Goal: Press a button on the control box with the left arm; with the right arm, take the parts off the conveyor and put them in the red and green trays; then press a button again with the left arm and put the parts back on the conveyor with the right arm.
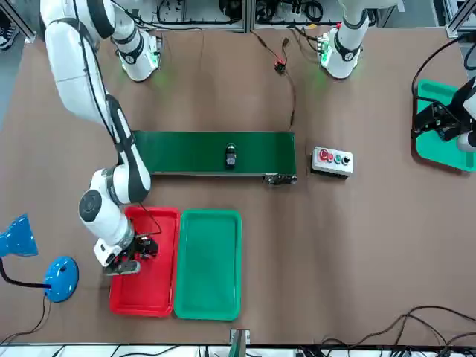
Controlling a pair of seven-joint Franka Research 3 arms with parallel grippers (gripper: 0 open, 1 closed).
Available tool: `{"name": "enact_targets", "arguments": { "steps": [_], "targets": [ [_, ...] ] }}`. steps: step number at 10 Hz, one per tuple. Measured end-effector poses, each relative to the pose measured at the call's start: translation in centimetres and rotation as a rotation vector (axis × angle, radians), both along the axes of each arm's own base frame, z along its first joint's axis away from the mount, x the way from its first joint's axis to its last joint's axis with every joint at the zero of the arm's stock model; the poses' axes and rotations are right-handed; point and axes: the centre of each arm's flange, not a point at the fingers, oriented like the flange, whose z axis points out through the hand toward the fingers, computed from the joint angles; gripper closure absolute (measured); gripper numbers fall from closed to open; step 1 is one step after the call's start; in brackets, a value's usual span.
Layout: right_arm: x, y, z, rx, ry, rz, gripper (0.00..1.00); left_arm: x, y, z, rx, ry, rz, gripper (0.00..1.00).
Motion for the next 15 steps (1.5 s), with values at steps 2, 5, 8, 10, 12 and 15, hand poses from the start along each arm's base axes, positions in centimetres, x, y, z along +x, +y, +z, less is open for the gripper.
{"name": "enact_targets", "arguments": {
  "steps": [2,5,8,10,12,15],
  "targets": [
    [-2.3,6.2,5.3,0.024,0.087,0.013,0.01,0.0,0.0,0.1,0.000,-0.001,0.000,0.00],
    [-8.4,14.6,12.7,0.036,0.188,-0.021,0.03,0.0,-0.6,0.1,0.000,-0.003,-0.010,0.00],
    [-17.1,22.0,13.4,0.019,0.250,-0.057,0.03,0.0,-0.7,0.2,0.000,-0.004,-0.013,0.00],
    [-22.0,26.7,9.8,0.029,0.242,-0.128,0.02,0.0,-0.7,0.2,0.000,-0.004,-0.013,0.00],
    [-25.1,29.2,7.3,0.051,0.220,-0.165,0.02,0.0,-0.8,0.2,0.000,-0.004,-0.014,0.00],
    [-26.6,30.8,6.1,0.052,0.222,-0.187,0.02,0.0,-0.8,0.2,0.000,-0.004,-0.015,0.00]
  ]
}}
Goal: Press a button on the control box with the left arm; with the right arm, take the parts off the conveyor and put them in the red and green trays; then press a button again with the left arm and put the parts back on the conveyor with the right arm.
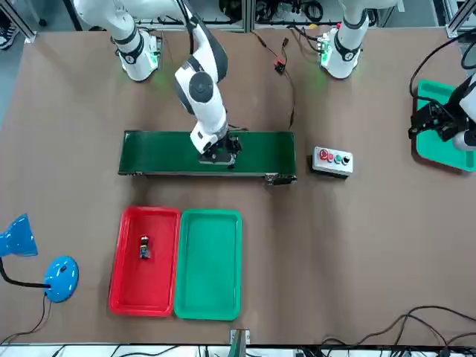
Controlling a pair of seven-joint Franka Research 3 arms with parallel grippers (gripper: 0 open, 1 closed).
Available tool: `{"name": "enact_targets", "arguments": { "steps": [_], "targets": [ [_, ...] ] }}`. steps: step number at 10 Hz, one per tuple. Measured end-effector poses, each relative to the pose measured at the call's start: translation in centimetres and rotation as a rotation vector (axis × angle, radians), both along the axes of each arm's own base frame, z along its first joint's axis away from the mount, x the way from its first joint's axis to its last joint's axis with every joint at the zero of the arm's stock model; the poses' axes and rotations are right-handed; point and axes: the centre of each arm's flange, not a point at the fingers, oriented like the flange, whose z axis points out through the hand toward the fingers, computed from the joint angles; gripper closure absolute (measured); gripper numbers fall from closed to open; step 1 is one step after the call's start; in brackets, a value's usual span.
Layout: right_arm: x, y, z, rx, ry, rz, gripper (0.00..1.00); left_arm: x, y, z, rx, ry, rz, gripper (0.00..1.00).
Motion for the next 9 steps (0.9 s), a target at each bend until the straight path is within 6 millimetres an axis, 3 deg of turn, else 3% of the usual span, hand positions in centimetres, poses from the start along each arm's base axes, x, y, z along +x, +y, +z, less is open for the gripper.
{"name": "enact_targets", "arguments": {
  "steps": [4,6,9],
  "targets": [
    [-1.7,1.7,-4.6,-0.041,-0.007,0.054,0.02,0.0,0.0,0.0,0.000,0.000,0.000,0.00],
    [-1.5,1.6,-4.9,-0.042,-0.011,0.051,0.05,0.0,0.0,0.0,0.000,0.000,0.000,0.00],
    [-1.0,1.8,-4.4,-0.034,-0.019,0.032,0.24,0.0,0.0,0.0,0.000,0.000,0.000,0.00]
  ]
}}
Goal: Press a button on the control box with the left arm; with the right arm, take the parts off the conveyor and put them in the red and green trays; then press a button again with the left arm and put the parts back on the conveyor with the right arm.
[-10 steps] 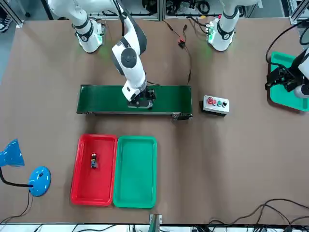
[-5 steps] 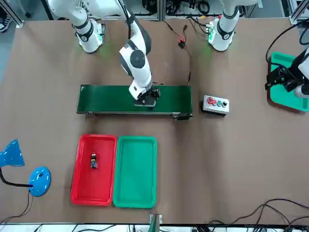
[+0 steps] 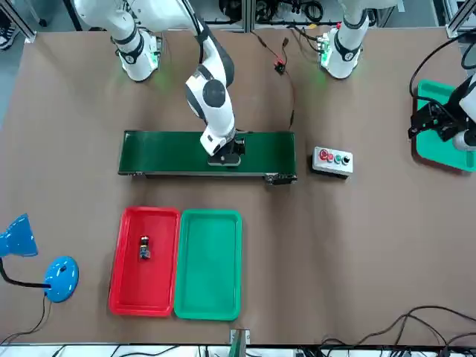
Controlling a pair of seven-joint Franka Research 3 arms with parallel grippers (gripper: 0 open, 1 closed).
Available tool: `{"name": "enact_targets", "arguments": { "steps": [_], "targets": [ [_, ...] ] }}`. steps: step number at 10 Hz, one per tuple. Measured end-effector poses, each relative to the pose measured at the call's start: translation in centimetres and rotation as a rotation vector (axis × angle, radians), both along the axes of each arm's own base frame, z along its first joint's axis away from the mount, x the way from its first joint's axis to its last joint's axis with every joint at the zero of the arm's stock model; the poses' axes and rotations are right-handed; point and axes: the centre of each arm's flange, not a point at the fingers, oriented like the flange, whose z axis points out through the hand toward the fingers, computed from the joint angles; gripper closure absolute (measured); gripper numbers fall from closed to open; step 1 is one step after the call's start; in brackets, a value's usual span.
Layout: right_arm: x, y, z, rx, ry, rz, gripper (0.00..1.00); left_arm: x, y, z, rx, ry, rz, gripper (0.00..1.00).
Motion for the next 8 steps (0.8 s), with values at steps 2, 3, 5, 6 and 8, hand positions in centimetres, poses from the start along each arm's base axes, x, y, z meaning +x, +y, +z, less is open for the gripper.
{"name": "enact_targets", "arguments": {
  "steps": [2,3,5,6,8],
  "targets": [
    [0.06,0.07,-0.32,-0.003,0.004,-0.016,0.26,0.00,0.00,0.00,0.000,0.000,0.000,0.00],
    [0.04,0.05,-0.59,-0.005,0.006,-0.018,0.33,0.00,0.00,0.00,0.000,0.000,0.000,0.00],
    [0.05,0.05,-0.83,-0.008,0.009,-0.022,0.45,0.00,0.00,0.00,0.000,0.000,0.000,0.00],
    [0.16,0.08,-0.74,-0.006,0.007,-0.026,0.49,0.00,-0.01,0.00,0.000,0.000,0.000,0.00],
    [0.90,0.26,0.09,0.007,-0.009,-0.032,0.59,0.00,-0.04,0.00,0.000,0.000,-0.001,0.00]
  ]
}}
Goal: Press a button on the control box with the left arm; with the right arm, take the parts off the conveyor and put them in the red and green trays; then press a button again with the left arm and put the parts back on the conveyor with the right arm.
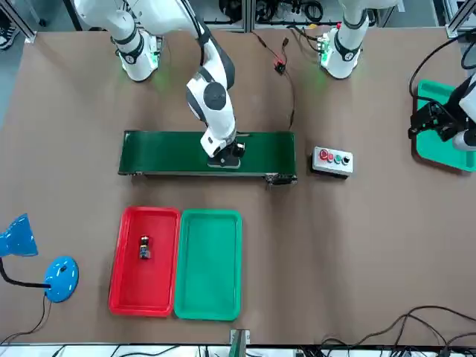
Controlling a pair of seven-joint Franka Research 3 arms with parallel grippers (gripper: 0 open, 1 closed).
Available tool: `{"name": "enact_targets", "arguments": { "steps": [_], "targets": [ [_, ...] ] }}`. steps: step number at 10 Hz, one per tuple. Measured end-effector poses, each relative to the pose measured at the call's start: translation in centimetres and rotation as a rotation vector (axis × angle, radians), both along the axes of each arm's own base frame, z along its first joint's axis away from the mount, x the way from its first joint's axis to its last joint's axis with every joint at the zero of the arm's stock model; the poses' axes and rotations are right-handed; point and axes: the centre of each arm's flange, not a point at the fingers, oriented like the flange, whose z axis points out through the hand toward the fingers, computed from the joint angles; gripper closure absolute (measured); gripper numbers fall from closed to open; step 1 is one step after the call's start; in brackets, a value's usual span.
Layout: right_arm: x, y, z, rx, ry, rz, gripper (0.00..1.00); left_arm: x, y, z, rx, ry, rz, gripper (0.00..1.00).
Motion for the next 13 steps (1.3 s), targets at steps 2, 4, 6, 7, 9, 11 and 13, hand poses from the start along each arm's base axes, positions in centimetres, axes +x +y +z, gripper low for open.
{"name": "enact_targets", "arguments": {
  "steps": [2,4,6,7,9,11,13],
  "targets": [
    [1.8,-0.4,1.4,0.017,-0.026,-0.022,0.59,0.0,0.0,0.0,0.000,0.000,0.000,0.00],
    [4.7,-1.8,3.0,0.026,-0.070,-0.047,0.59,0.0,0.0,0.0,0.000,0.000,0.000,0.00],
    [9.4,-4.8,3.4,0.002,-0.128,-0.079,0.59,0.0,0.0,0.0,0.000,0.000,0.000,0.00],
    [11.8,-6.3,2.8,-0.013,-0.151,-0.096,0.59,0.0,0.0,0.0,0.000,0.000,0.000,0.00],
    [15.9,-8.7,2.3,0.017,-0.227,-0.137,0.59,0.0,0.0,0.0,0.000,0.000,0.000,0.00],
    [17.8,-8.3,0.0,0.081,-0.308,-0.146,0.59,0.0,0.0,0.0,0.000,-0.001,0.000,0.00],
    [19.3,-7.8,-3.4,0.102,-0.338,-0.149,0.59,0.0,0.0,0.0,0.000,-0.001,0.000,0.00]
  ]
}}
